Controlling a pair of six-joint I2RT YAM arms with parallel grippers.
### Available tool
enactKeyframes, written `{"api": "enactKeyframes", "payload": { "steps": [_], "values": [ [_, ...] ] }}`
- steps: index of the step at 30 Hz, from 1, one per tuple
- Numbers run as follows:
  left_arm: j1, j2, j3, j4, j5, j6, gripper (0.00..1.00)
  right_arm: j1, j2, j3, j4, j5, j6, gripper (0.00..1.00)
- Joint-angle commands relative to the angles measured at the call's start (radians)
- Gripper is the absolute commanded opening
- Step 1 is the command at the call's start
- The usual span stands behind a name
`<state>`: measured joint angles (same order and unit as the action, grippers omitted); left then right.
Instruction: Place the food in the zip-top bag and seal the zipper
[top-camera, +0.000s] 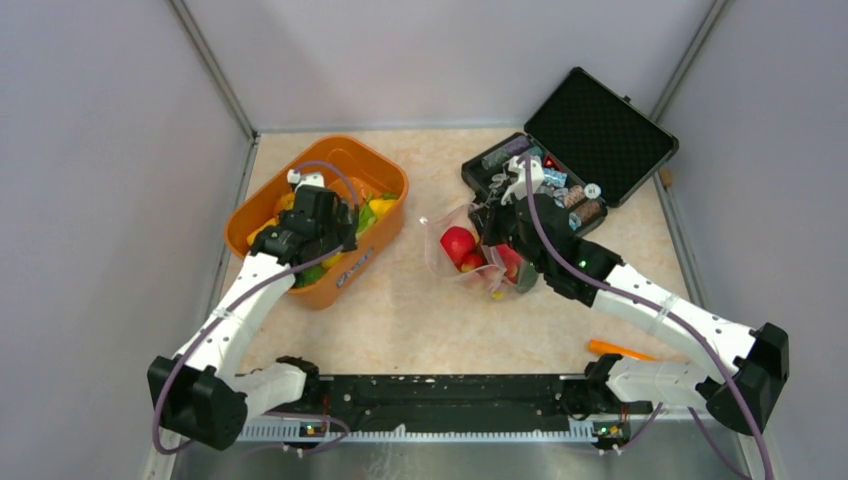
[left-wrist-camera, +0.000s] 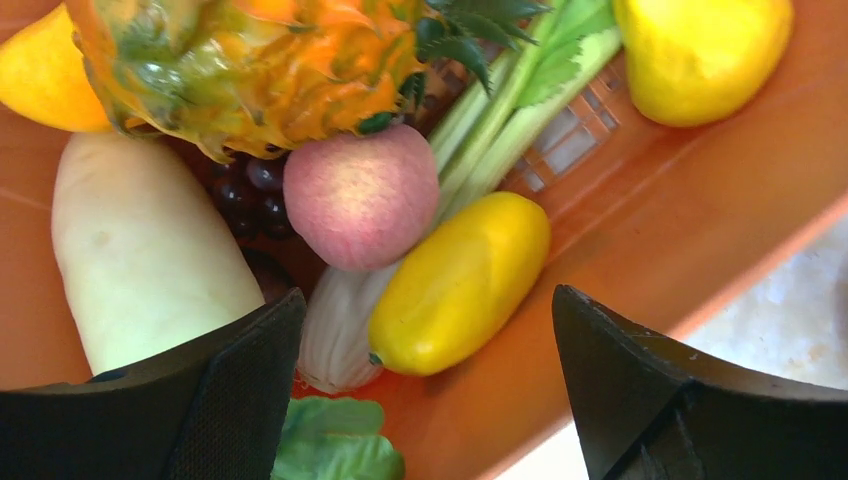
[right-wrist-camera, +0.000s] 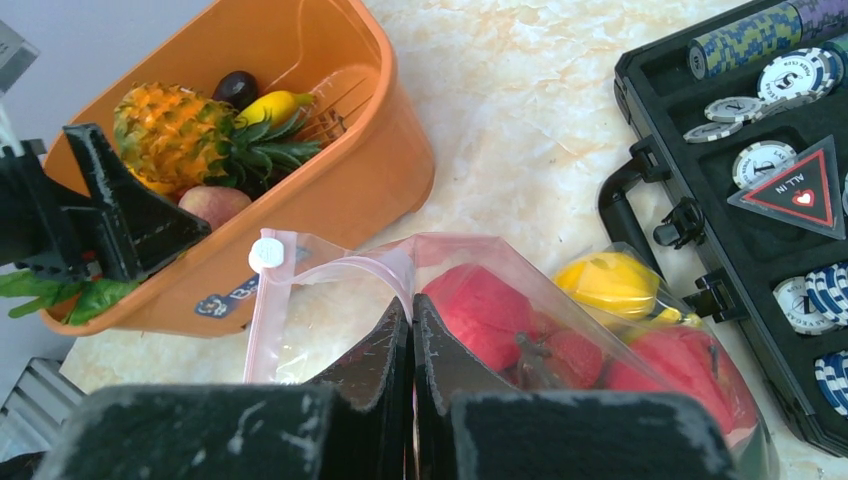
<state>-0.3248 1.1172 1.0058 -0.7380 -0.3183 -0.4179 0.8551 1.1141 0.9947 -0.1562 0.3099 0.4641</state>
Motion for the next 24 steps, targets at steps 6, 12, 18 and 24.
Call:
{"api": "enactKeyframes", "payload": {
  "steps": [6,12,18,24],
  "values": [
    [0.059,0.127,0.013,0.125,-0.104,0.03,0.92,0.001,-0.027,0.011,0.064,-0.014,-0.009,0.0],
    [0.074,0.203,-0.027,0.16,-0.068,0.03,0.92,0.001,-0.041,0.009,0.063,-0.005,-0.015,0.0],
    [0.088,0.208,-0.071,0.178,-0.081,0.029,0.94,0.002,-0.037,0.015,0.056,-0.025,-0.016,0.0],
    [0.097,0.217,-0.072,0.194,-0.055,0.055,0.74,0.001,-0.031,0.015,0.056,-0.04,-0.016,0.0]
  ]
}}
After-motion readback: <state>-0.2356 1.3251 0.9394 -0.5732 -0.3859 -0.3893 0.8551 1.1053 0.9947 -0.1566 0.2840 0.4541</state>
